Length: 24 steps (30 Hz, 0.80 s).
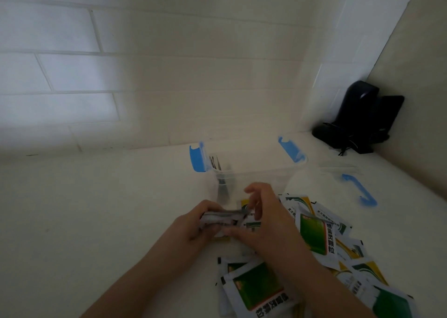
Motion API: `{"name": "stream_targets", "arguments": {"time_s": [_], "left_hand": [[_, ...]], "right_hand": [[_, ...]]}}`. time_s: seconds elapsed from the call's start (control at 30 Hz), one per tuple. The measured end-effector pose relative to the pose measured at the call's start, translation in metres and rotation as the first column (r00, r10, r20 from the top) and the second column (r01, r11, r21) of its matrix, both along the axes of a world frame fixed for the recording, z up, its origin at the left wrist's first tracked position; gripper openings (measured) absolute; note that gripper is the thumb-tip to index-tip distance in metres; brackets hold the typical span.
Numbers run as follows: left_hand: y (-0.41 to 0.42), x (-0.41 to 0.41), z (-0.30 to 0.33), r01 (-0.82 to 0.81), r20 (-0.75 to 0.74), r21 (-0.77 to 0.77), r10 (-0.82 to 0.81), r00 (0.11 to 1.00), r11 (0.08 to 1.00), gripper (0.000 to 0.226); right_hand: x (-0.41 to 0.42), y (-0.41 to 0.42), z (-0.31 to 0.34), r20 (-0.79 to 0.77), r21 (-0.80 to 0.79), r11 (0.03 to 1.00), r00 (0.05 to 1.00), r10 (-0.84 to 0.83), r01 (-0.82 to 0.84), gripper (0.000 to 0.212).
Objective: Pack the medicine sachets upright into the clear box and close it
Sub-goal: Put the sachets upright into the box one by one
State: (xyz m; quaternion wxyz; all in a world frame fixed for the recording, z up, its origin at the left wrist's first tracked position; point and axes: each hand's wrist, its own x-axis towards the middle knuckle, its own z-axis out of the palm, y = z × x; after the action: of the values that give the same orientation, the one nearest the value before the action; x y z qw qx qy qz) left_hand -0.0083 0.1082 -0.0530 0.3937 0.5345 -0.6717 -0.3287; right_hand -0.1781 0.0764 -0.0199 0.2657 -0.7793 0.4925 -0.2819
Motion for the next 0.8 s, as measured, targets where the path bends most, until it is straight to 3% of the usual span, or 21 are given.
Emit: {"name": "stream_targets", "arguments": {"time_s": [0.07,0.17,0.23,0.3,0.4,0.47,0.53,0.67,0.8], "left_hand": [[-0.002,0.007,-0.005,0.017,0.050,0.015,-0.017,0.999,1.000,0.013],[-0.003,0.014,-0.019,0.008,0.269,-0.103,0.020,0.963,0.995,0.036],[-0.002,0.013,-0.024,0.023,0.405,-0.210,0.065,0.912,0.977,0.029],[-0.001,0.011,-0.018,0.004,0.392,-0.205,0.079,0.917,0.979,0.025],[0.000,0.013,0.008,0.003,0.310,-0.212,0.064,0.948,0.977,0.021],[0.000,0.011,0.039,0.028,0.294,-0.270,0.055,0.954,0.962,0.014],[-0.009,0.007,0.075,0.061,0.305,-0.307,0.037,0.952,0.950,0.011],[-0.057,0.002,0.132,0.155,0.336,-0.135,-0.102,0.936,0.979,0.017],[-0.115,0.001,0.141,0.143,0.334,0.101,-0.169,0.927,0.985,0.031]], "right_hand": [[-0.005,-0.003,-0.001,-0.076,0.015,0.997,0.994,0.072,-0.071,0.064],[-0.003,-0.002,-0.009,-0.226,-0.022,0.978,0.954,0.197,-0.208,0.036],[0.001,-0.001,-0.014,-0.271,-0.085,0.959,0.933,0.238,-0.270,0.027],[0.006,0.000,-0.015,-0.291,-0.122,0.955,0.930,0.226,-0.270,0.030],[0.006,0.004,-0.002,-0.207,-0.162,0.963,0.961,0.181,-0.217,0.025],[0.002,0.008,0.022,-0.100,-0.149,0.977,0.985,0.140,-0.154,0.010],[-0.002,0.007,0.048,0.001,-0.169,0.980,0.994,0.110,-0.108,0.013],[-0.001,-0.026,0.093,0.022,-0.185,0.983,1.000,-0.002,0.006,0.016],[0.007,-0.078,0.106,-0.055,0.003,0.998,0.996,-0.066,0.066,0.028]]}}
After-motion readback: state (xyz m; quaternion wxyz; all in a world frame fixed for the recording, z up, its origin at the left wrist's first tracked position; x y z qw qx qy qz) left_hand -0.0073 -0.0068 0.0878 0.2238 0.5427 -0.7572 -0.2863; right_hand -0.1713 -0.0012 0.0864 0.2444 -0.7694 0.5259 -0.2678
